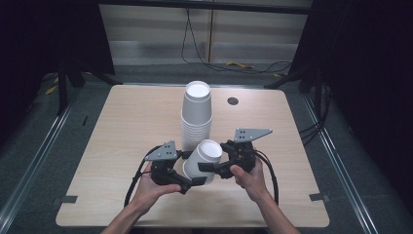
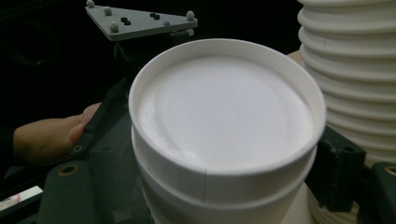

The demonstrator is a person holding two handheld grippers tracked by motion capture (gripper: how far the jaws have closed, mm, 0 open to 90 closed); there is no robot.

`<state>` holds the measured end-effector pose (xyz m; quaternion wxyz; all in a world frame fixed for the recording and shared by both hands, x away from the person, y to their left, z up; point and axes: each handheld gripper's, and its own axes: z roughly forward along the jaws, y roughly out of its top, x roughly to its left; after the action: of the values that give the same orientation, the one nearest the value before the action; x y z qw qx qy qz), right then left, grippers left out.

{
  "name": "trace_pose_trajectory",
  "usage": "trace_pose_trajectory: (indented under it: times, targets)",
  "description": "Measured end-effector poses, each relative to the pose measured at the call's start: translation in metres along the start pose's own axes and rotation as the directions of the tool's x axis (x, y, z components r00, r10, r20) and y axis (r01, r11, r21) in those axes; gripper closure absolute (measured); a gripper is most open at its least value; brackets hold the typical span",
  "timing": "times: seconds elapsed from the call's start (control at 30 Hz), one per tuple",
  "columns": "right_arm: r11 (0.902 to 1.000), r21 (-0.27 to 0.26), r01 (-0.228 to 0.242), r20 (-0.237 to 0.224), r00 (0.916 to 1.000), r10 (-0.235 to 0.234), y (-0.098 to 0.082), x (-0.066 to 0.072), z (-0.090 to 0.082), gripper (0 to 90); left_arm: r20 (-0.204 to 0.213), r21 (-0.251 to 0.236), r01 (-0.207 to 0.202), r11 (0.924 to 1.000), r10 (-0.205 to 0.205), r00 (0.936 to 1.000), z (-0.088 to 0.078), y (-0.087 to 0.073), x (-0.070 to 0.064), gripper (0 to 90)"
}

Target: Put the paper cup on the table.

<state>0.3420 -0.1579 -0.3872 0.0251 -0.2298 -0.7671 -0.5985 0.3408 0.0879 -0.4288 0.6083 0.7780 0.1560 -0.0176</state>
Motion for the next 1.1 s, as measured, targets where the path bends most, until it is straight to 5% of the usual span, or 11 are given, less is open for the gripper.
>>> trace_pose_trajectory:
  times: [0.4, 0.7, 1.1]
  targets:
    - [0.9998, -0.015, 0.012, -0.022, 0.9997, -0.013, 0.0004, 0.0013, 0.0017, 21.7, 0.011, -0.014, -0.026, 0.9996, 0.026, 0.9996, 0.0015, 0.003, -0.0037, 13.7]
    - [0.9998, 0.0, 0.02, -0.012, 0.9997, -0.02, 0.0009, 0.0018, 0.0063, 13.6, 0.012, 0.022, -0.043, 0.9988, 0.043, 0.999, -0.0008, 0.0048, -0.0031, 15.5]
    - [0.9996, -0.015, 0.023, 0.012, 0.9997, -0.023, 0.0045, -0.0037, -0.0025, 13.4, -0.001, 0.06, -0.015, 0.9981, 0.016, 0.9999, -0.0058, -0.0013, 0.0028, 15.5]
